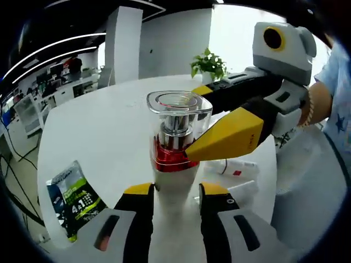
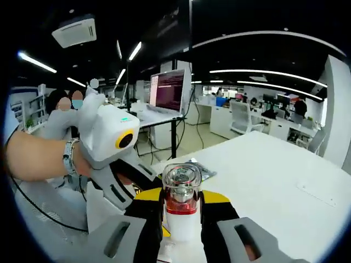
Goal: Arrange the skincare products in the storage area until every visible bottle or jar stands upright without overlapping.
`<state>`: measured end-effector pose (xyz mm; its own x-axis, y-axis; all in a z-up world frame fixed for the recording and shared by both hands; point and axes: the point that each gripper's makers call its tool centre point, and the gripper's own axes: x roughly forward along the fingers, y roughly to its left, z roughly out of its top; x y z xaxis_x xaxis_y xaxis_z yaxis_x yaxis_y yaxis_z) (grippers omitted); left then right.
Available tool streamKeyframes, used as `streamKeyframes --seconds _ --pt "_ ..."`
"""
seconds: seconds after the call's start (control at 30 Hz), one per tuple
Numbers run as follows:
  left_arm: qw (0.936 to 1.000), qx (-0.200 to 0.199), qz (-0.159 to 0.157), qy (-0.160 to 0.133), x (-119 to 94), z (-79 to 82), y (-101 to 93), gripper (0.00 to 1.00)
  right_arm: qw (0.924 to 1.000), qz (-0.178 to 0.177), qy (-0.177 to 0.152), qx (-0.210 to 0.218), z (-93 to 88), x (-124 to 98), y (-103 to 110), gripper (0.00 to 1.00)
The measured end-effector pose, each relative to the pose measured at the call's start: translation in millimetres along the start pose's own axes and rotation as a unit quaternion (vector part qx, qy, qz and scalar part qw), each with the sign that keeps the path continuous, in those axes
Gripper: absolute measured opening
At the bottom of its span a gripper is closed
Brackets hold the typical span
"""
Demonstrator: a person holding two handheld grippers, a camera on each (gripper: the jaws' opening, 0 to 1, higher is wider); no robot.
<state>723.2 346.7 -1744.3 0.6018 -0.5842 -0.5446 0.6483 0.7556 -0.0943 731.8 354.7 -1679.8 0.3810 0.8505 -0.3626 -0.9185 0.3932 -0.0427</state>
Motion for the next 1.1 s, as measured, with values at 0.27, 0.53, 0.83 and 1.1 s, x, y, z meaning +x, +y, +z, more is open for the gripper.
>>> streamKeyframes --seconds 0.27,0.53,0.83,1.1 --pt "0.9999 -0.004 -0.016 0.002 2 -0.2 -7.1 0.19 0.9984 0.051 0.004 -0.024 -4.3 -12 -8 0.22" --pt "0.9997 0.010 -0.021 0.001 10 4.8 -16.3 0.15 0.9961 0.079 0.006 -0.038 -10.6 -25 -19 0.23" --pt "0.9992 0.041 0.003 -0.001 22 13.6 -18.4 0.15 0.9980 0.061 -0.002 -0.015 -13.0 -30 -30 0.25" --pt "0.9985 0.052 0.016 -0.011 33 22.9 -22.6 0.18 0.9995 0.002 -0.027 0.015 -6.6 -31 -38 0.31"
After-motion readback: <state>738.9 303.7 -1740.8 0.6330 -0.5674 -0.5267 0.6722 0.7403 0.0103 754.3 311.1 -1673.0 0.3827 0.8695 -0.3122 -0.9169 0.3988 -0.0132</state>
